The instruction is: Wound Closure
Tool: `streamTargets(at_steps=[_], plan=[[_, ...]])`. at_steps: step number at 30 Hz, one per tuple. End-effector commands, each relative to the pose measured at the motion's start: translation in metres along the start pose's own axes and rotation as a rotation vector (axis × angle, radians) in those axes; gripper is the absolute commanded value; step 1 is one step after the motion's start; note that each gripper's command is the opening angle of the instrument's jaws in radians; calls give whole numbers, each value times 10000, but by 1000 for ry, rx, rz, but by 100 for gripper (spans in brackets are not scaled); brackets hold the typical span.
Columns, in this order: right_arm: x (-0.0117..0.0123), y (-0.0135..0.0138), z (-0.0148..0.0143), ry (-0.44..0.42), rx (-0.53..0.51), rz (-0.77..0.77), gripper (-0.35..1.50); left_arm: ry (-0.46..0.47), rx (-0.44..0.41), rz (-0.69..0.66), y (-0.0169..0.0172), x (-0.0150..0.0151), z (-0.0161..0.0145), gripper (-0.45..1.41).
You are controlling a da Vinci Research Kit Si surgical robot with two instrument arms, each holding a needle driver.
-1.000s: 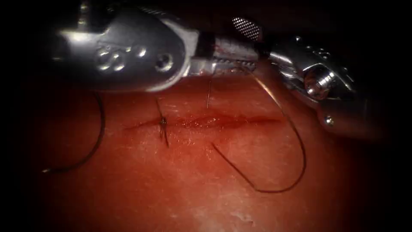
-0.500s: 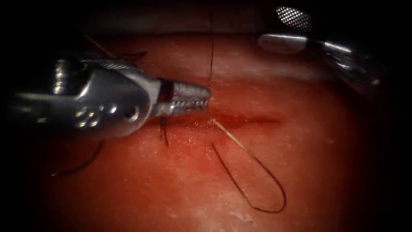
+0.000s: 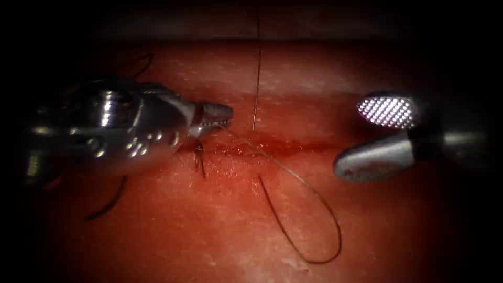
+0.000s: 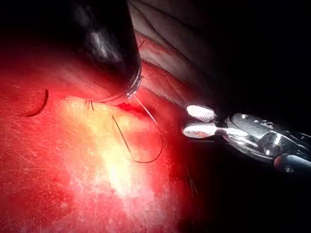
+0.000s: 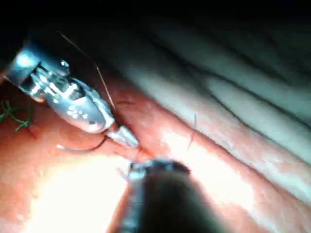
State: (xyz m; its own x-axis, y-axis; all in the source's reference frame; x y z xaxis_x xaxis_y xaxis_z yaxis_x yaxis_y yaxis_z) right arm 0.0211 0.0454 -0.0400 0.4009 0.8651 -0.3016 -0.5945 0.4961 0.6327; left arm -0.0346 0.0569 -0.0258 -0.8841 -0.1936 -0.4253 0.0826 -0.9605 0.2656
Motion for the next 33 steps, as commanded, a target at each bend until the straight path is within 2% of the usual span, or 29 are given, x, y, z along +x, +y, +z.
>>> streamTargets(at_steps=[1,4,5,11,18,22,27,29,31,33], plan=[[6,-22,30,-7,9,-17,105,12,6,-19,-3,5,4,-35],[6,-28,44,-14,-3,-34,105,20,10,-30,-3,9,2,-35],[8,-27,59,-13,-44,-63,105,22,11,-35,-4,13,0,-35],[15,-27,77,6,-120,-130,103,18,12,-27,-4,13,-1,-35],[8,-27,83,10,-123,-147,91,22,12,-29,-5,11,-4,-35],[-1,-21,90,-44,-121,-159,90,25,10,-30,-6,11,-5,-35],[-7,-12,97,-46,-121,-167,83,27,13,-30,-6,10,-5,-35],[-7,-9,96,-44,-117,-166,69,28,12,-30,-6,10,-6,-35],[-5,-6,97,-17,-115,-165,36,37,11,-14,-6,11,-8,-35],[-3,-4,95,-17,-106,-170,-35,44,8,-3,-5,13,-8,-35]])
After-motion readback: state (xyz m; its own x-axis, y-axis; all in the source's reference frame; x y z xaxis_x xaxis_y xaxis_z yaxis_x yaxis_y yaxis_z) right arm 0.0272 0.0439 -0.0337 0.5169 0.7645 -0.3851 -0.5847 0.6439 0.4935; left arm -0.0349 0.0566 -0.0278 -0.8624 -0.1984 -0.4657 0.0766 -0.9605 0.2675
